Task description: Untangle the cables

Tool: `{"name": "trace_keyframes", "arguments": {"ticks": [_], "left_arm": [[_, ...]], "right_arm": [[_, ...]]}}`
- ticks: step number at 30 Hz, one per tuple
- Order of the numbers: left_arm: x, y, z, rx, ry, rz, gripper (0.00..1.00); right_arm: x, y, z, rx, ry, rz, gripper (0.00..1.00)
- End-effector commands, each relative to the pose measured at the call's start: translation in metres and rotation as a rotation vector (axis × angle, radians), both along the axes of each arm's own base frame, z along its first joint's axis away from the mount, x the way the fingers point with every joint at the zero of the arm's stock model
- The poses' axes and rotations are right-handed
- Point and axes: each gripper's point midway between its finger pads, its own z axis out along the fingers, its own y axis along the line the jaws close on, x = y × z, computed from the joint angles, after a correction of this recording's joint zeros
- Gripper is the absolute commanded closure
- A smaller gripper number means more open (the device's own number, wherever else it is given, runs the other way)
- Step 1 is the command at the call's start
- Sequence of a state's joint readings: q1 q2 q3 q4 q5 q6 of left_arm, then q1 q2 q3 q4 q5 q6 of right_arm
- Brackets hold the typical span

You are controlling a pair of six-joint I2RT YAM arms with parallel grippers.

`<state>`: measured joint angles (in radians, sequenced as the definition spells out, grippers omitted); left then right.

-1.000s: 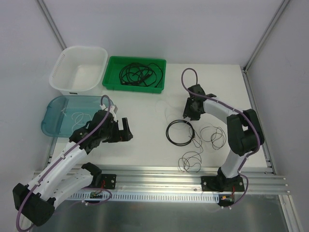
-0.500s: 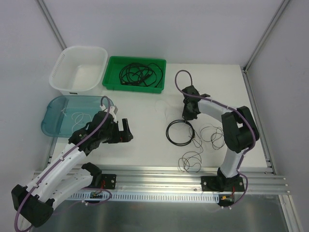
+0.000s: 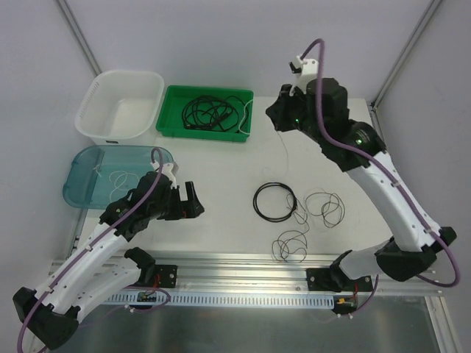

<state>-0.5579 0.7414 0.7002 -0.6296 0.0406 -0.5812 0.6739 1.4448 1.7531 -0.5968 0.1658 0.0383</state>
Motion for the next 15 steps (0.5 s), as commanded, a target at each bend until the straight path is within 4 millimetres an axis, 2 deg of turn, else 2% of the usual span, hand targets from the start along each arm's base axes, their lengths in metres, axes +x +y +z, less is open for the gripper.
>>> {"name": "trace_keyframes", "arguments": {"ticks": [1,3,5,6,8,9,11,12,15], "left_arm": [[-0.002,-0.01,0.027,-0.072,-0.044,-0.027,0.01],[-0.004,-0.013,0.033,-0.088,-0.052,-0.041,0.01],[-0.005,-0.015,0.04,-0.108,-0.061,-0.051,0.01],[-0.005,-0.016,0.043,-0.116,-0.067,-0.056,0.01],[-0.007,-0.019,0.053,-0.141,-0.085,-0.072,0.01],[-0.01,-0.021,0.057,-0.157,-0.087,-0.087,0.01],[-0.012,-0.025,0.071,-0.189,-0.112,-0.106,0.01],[-0.015,-0.028,0.078,-0.211,-0.121,-0.126,0.01],[-0.018,-0.03,0.094,-0.242,-0.15,-0.15,0.01]], "right_arm": [[-0.039,-0.001,0.058,0.017,-0.116,0.124,0.99],[-0.054,0.002,0.092,0.076,-0.18,0.164,0.99],[-0.062,0.003,0.104,0.103,-0.2,0.189,0.99],[-0.063,0.004,0.103,0.105,-0.199,0.194,0.99],[-0.064,0.008,0.094,0.103,-0.182,0.204,0.99],[-0.062,0.01,0.073,0.082,-0.141,0.202,0.99],[-0.063,0.015,0.055,0.086,-0.099,0.21,0.99],[-0.065,0.018,0.03,0.083,-0.039,0.211,0.99],[-0.068,0.025,0.006,0.137,0.016,0.204,0.99]]}}
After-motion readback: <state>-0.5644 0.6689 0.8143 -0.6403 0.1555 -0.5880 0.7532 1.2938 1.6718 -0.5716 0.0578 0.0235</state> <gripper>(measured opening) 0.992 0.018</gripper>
